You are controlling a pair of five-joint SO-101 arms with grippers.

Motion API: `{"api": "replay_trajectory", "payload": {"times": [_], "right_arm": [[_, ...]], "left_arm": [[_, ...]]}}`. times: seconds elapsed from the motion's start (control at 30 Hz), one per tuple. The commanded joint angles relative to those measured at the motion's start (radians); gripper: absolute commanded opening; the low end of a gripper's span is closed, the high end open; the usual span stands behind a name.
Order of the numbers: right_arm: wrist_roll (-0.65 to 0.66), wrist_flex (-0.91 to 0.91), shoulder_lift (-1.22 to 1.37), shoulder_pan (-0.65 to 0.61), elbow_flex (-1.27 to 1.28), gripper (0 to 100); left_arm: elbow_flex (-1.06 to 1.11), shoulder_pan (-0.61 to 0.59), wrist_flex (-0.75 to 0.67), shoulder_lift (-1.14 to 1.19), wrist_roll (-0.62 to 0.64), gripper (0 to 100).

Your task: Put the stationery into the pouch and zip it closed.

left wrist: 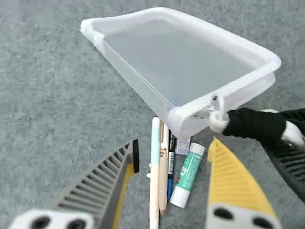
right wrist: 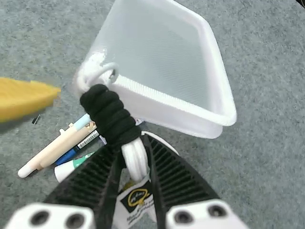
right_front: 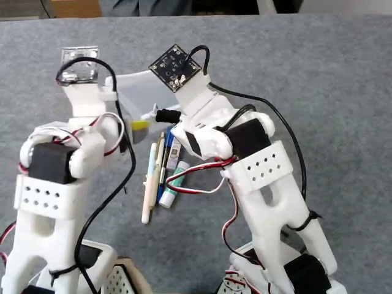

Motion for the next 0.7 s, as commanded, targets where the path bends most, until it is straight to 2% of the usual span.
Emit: {"api": "replay_trajectory", "payload": {"times": [0.0,0.37,0.67], "right_arm": [[-0.012,-0.017,-0.036,-0.008,-0.064,1.1],[-0.009,-0.020,-0.031,-0.008,-0.104,1.1],[-0.009,-0.015,-0.033,-0.006,-0.105,1.1]], "left_arm": [[-0.013,0.067,-0.025,-0.003,0.009,26],[0.065,0.074,-0.123,-0.011,0.000,26],[0.071,-0.065,-0.210,-0.002,-0.103,26]]}}
